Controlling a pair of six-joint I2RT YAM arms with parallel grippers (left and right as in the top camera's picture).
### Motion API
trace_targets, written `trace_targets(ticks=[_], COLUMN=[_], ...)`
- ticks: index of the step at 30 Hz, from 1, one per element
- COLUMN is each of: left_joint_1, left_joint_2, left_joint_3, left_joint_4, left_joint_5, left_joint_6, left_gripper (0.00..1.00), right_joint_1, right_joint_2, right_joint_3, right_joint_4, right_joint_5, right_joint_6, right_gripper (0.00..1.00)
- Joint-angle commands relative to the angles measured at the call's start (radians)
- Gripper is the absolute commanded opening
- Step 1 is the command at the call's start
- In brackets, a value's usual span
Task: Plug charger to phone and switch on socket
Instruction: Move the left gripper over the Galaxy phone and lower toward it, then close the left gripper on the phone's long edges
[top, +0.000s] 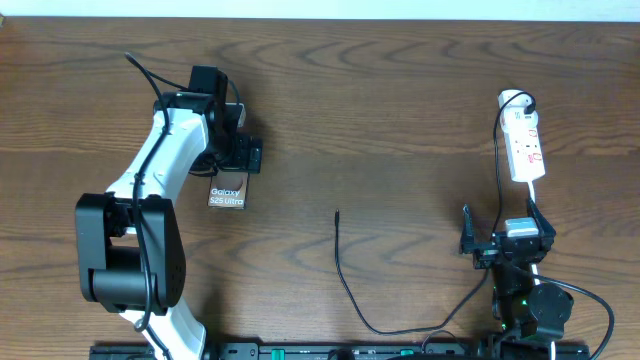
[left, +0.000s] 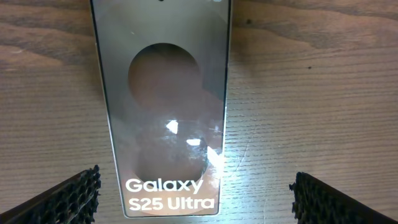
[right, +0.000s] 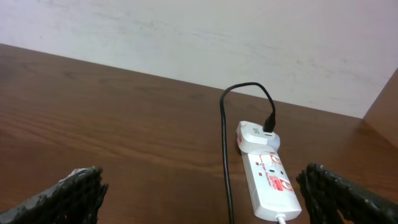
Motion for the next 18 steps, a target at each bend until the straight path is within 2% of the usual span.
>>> trace_targets(ticks=[1, 18], left_joint_1=[-0.001, -0.001], left_joint_2=[0.010, 0.104], left_joint_3=[-0.017, -0.018], left_joint_4=[0.001, 0.013], left_joint_5=[0.005, -0.041], left_joint_6=[0.000, -0.001], left_gripper=[0.96, 0.96], right_joint_1=[0.005, 0.005], right_joint_2=[-0.003, -0.003], right_joint_3=[-0.001, -0.001], right_joint_4=[-0.005, -0.005], right_joint_5=[0.003, 0.003], right_joint_6=[0.011, 0.011], right_gripper=[0.99, 0.99])
